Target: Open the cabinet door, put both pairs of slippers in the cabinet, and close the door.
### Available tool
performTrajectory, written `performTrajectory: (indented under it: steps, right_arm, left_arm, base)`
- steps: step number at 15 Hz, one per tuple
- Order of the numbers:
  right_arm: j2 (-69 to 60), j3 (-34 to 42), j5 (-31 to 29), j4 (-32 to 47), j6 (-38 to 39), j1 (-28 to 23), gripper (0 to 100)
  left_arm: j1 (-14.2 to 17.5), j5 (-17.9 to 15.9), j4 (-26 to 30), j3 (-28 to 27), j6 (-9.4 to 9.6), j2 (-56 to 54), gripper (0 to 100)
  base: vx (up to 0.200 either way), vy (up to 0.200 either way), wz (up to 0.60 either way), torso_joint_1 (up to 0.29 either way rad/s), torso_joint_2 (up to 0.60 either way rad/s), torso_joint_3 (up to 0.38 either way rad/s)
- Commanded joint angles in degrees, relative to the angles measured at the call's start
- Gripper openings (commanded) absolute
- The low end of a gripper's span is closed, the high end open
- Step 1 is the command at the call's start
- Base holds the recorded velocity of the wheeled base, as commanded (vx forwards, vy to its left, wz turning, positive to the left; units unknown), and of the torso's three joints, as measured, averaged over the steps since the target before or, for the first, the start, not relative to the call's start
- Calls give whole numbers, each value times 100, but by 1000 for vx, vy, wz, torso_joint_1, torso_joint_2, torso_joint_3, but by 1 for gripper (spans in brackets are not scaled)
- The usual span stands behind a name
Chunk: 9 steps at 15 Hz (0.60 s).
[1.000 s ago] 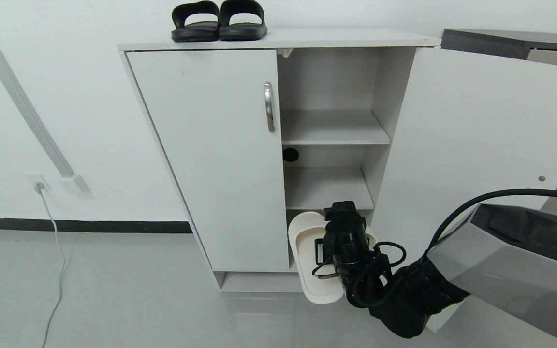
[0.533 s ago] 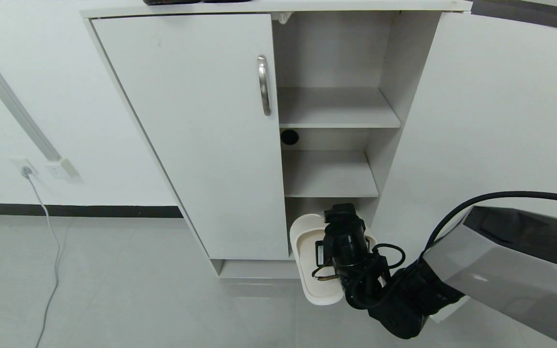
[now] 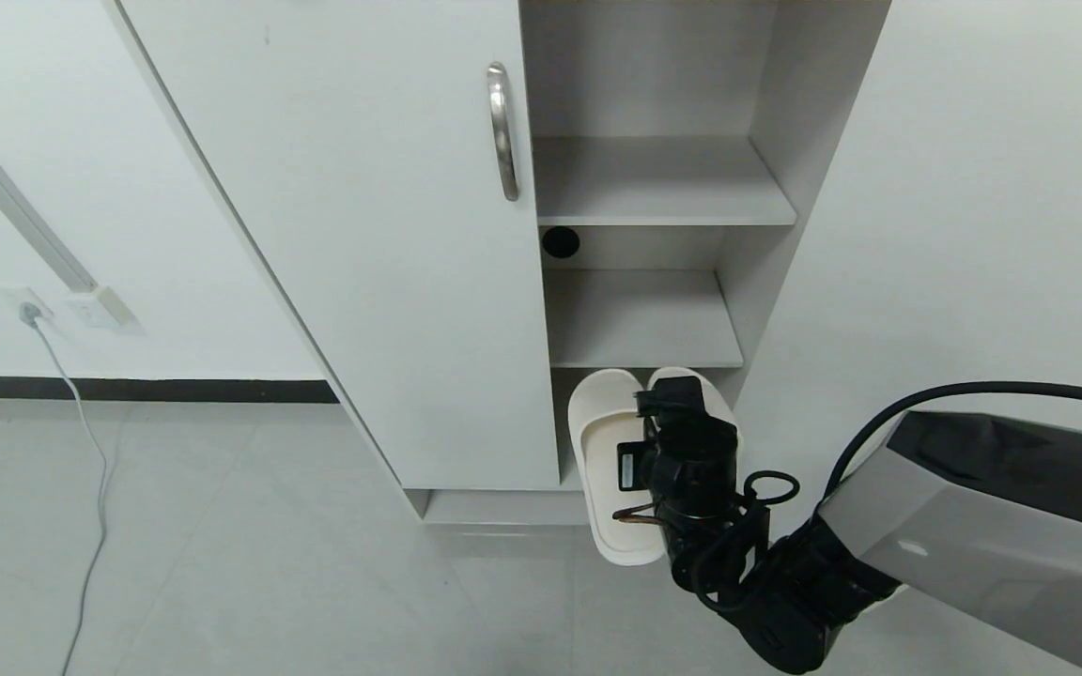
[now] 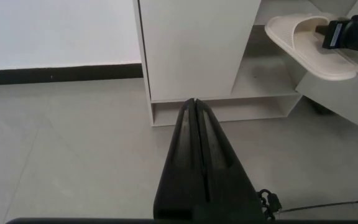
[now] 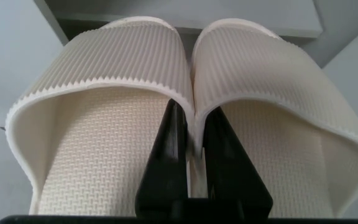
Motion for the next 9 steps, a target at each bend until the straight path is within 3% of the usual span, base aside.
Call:
performTrajectory:
  steps: [1, 6, 9]
  right_arm:
    - [14, 37, 8, -15, -12, -10, 0]
    - [-39, -24, 8, -50, -3, -45, 0]
    - [-83, -24, 8, -50, -12, -62, 0]
  left_arm:
    - [-8, -2, 0, 1, 2, 8, 0]
    - [0, -2, 0, 1, 2, 8, 0]
    - [0, -2, 0, 1, 11, 8, 0]
  base:
    - [0, 0, 0, 0, 0, 0]
    - [0, 0, 0, 0, 0, 0]
    - [200, 0, 0, -2, 2, 2]
